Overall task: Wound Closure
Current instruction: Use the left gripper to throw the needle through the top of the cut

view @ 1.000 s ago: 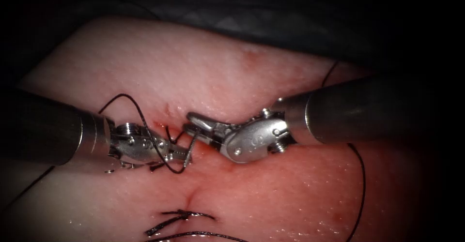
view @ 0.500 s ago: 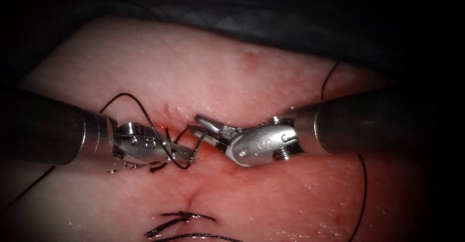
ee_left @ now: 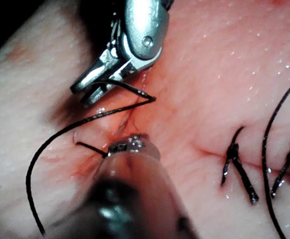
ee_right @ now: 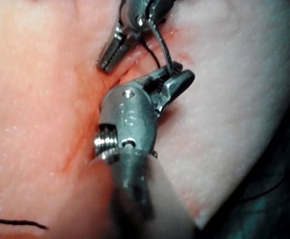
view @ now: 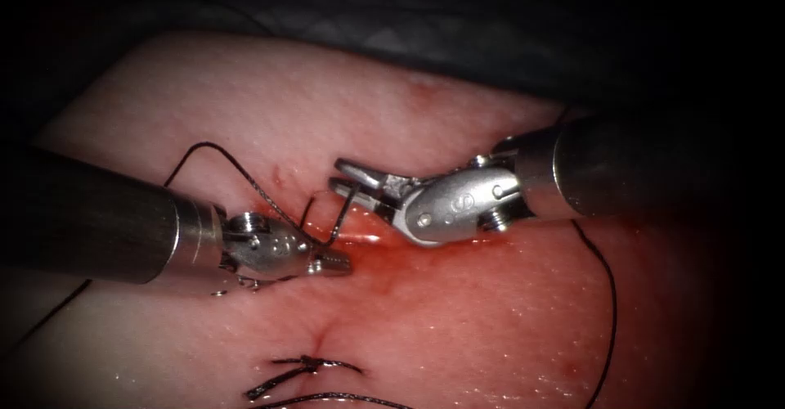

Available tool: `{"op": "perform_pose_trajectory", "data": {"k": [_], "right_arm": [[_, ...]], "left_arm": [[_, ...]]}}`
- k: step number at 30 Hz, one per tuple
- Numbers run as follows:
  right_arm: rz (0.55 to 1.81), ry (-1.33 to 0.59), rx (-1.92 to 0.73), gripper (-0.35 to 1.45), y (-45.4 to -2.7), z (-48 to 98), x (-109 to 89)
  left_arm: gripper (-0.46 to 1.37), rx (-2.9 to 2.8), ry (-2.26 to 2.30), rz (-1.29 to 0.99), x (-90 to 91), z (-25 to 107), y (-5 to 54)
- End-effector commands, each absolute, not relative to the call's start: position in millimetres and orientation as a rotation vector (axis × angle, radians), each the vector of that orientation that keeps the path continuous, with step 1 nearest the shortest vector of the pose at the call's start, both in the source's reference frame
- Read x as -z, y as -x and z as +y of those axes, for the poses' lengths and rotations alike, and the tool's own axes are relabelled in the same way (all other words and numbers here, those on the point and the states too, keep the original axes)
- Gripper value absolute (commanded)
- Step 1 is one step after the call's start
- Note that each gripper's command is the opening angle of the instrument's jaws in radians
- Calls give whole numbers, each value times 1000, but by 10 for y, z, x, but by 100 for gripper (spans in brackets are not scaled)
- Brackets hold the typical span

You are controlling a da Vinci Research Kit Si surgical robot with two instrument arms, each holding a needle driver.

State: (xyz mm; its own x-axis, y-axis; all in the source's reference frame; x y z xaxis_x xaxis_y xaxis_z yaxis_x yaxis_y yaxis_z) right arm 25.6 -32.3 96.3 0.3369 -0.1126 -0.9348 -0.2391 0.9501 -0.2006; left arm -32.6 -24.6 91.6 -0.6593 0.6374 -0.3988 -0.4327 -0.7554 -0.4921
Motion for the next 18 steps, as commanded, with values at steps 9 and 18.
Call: {"op": "perform_pose_trajectory", "data": {"k": [9,18], "right_arm": [[1247,338,-83,-35,-265,-306,-955],[1264,299,-189,-35,-259,-299,-956]], "left_arm": [[-14,-2392,685,-559,-938,-274,320],[-12,-2398,671,-586,-942,-276,319]]}}
